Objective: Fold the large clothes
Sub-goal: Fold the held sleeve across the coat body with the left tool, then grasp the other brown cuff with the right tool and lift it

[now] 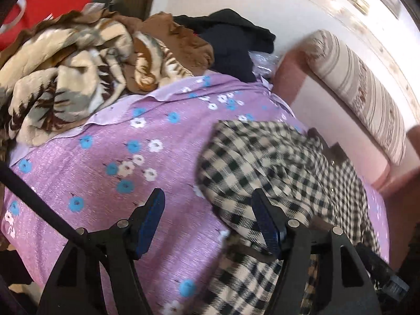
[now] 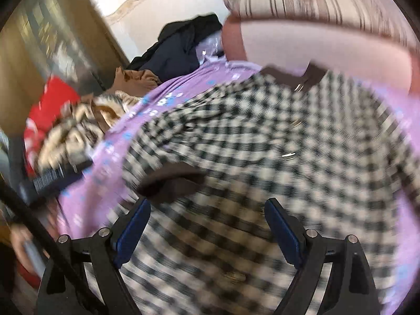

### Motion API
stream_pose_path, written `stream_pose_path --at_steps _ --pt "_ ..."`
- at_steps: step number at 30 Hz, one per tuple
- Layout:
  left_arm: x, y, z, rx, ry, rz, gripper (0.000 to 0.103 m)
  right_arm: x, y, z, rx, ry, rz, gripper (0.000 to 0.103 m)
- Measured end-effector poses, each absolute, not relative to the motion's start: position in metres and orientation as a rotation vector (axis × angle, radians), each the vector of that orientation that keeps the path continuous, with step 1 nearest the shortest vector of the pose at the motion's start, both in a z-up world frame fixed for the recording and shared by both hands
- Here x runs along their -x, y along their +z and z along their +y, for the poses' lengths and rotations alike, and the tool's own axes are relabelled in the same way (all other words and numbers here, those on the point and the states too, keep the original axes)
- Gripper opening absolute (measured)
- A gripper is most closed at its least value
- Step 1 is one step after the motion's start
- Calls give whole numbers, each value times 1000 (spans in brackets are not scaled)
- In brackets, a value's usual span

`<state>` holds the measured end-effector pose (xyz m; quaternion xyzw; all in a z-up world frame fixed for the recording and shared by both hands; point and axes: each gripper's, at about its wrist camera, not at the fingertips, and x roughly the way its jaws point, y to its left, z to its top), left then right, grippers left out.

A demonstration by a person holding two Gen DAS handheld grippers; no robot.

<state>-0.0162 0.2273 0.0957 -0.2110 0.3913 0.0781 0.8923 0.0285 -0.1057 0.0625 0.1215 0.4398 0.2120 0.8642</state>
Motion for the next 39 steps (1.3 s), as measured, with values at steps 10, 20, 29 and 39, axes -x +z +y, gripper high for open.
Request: stream_pose_path --at_steps 10,20,29,39 --pt "7 86 242 525 160 826 67 -85 16 -48 -550 451 1147 28" --pt "0 83 225 450 159 836 67 -83 130 -81 -218 437 882 3" --pt "-14 71 208 413 153 872 67 -114 109 -218 -176 48 892 3" --pt "-40 59 176 313 125 922 67 -118 14 -340 -315 -231 1053 5"
